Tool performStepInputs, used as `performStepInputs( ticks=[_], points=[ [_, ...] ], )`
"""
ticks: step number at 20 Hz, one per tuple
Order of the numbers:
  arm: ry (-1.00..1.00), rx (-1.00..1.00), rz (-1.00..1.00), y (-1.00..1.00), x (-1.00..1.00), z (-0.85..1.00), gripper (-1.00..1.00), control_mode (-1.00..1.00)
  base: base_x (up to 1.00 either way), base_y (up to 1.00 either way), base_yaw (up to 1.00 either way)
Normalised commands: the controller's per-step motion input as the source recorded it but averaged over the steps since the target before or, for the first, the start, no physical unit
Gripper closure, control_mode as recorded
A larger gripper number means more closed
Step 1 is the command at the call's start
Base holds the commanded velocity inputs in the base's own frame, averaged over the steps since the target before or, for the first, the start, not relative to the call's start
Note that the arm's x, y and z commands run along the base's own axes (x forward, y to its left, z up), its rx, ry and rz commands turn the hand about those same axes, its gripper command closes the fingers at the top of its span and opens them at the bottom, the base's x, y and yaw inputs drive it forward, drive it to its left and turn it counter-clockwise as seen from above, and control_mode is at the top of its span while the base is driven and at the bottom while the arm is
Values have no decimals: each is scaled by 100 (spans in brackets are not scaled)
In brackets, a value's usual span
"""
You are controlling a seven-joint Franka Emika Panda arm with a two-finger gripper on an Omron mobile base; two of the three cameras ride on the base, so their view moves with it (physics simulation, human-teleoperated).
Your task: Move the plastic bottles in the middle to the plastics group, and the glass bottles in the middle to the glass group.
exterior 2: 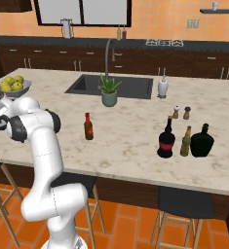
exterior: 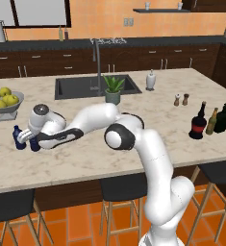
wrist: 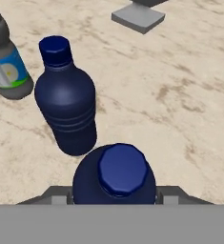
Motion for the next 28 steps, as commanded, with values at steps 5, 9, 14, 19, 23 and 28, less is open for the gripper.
performStepInputs(
  ticks=[5,9,14,19,23,28],
  points=[
    [0,0,0,0,0,-9,100,-100,0,0,0],
    [0,0,0,0,0,0,-100,-100,0,0,0],
    [0,0,0,0,0,0,-100,-100,0,0,0],
    [0,0,0,0,0,3,-100,-100,0,0,0],
    [0,0,0,0,-4,55,-100,-100,0,0,0],
    [0,2,-3,-45,-45,55,-100,-100,0,0,0]
  ],
)
